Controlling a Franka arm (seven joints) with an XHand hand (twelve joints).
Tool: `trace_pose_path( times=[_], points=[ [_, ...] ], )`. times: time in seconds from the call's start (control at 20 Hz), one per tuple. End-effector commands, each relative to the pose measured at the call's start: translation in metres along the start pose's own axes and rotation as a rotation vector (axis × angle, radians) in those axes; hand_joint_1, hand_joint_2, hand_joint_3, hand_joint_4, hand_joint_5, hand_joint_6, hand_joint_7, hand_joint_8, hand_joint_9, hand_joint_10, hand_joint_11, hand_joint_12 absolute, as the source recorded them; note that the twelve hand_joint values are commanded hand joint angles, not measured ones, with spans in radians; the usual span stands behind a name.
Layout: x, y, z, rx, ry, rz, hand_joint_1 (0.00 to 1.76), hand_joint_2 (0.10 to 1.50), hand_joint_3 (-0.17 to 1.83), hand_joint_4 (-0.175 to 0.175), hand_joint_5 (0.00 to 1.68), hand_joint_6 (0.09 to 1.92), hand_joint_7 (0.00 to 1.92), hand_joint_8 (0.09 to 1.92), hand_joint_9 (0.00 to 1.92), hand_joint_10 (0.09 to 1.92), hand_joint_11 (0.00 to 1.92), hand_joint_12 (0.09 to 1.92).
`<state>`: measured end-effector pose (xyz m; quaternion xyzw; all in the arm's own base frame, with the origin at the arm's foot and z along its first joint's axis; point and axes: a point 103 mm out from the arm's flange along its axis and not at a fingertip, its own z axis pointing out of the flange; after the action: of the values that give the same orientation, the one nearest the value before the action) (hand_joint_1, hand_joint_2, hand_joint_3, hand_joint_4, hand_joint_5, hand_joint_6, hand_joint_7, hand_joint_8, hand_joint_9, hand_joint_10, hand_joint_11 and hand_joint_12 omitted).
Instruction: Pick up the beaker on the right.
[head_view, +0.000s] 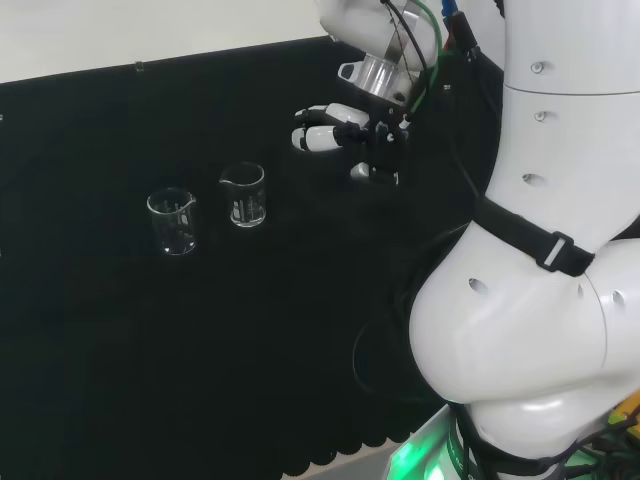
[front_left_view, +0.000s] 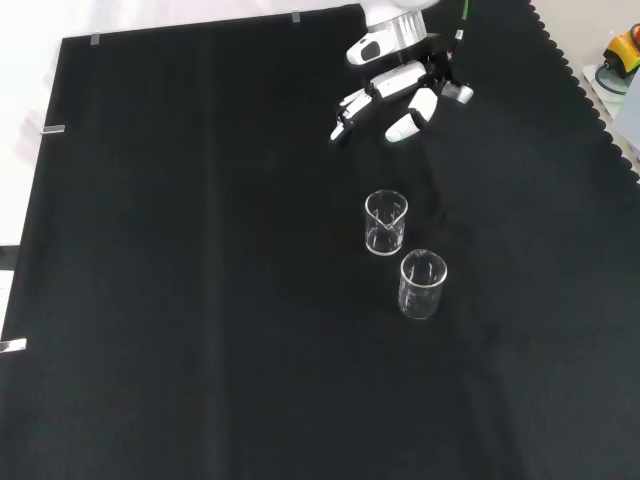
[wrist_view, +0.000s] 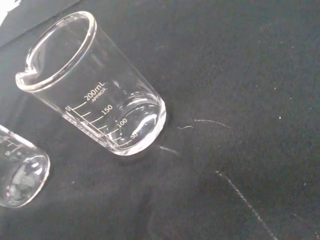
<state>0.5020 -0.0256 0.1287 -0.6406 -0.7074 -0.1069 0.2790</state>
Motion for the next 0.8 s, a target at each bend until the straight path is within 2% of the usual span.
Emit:
trace_pose_path(
  times=[0.05,0.45,0.8],
  points=[
    [-0.004,0.005,0.010,-0.004,0.068,-0.032,0.40,0.85,0.84,-0.033,0.29,0.09,0.23,0.56,0.33,0.62,0.00,1.17],
    [-0.008,0.009,0.023,0.012,0.131,-0.075,0.63,0.62,0.93,-0.030,0.31,0.09,0.28,0.57,0.37,0.63,0.00,1.23],
    [-0.009,0.012,0.030,0.041,0.172,-0.135,0.70,0.46,0.98,-0.021,0.27,0.09,0.27,0.58,0.38,0.64,0.00,1.25]
  ],
)
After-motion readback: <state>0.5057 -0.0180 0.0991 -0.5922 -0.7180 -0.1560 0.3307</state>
